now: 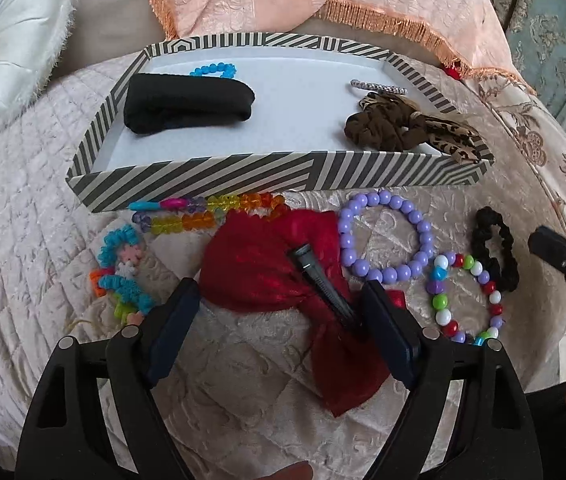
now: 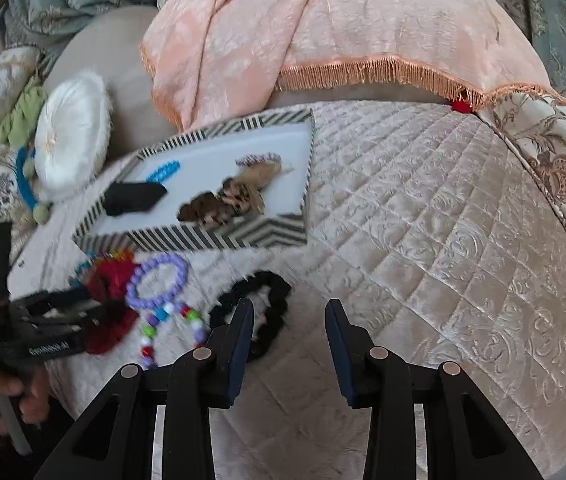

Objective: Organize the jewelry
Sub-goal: 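Move the left tool toward the red bow while the right tool approaches the black scrunchie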

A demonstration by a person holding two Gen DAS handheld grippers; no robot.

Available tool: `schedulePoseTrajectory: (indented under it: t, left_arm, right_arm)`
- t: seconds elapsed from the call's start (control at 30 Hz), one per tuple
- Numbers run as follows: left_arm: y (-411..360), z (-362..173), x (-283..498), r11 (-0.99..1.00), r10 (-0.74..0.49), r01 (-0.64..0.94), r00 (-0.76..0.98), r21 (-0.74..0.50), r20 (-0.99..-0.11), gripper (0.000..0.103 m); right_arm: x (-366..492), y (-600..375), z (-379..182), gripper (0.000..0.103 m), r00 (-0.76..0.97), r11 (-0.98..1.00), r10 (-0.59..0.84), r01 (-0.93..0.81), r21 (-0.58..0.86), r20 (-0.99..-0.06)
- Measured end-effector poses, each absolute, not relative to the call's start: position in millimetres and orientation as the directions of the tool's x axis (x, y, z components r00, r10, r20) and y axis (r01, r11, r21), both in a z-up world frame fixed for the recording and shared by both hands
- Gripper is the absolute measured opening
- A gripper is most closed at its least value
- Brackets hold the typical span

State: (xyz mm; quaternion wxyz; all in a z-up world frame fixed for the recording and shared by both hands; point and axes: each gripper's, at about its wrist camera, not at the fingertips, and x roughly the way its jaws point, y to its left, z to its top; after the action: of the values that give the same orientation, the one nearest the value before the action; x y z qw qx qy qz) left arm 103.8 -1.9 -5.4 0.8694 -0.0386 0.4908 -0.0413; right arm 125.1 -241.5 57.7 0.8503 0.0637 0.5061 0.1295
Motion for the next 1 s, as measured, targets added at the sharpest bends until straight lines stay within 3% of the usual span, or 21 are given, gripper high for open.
schedulePoseTrajectory:
  t: [0.33,0.53,1.0]
  left_arm:
    - [-9.2,-12.2,105.4,0.998,-0.052,0.056,0.502,-0.028,-0.863,0.084]
    - [-4.2,-6.5,94.1,0.996,-0.077,0.073,0.522,-0.045,-0.849,0.058]
    - [-0.1,-8.2,96.5,0.992,-0.128,0.056,0.551,-0.116,-0.825,0.057]
  right_arm:
    - [128.6,-237.8,49.0,0.035,0.423,0.963,0.269,-0.146,0.228,-0.866]
    - [133.5,-222.4,41.2,0.035,0.415,0.955,0.288,-0.192,0.226,-0.863]
    - [145.6,-199.4,22.5,0.035,0.406,0.973,0.165,-0.213,0.082,-0.899]
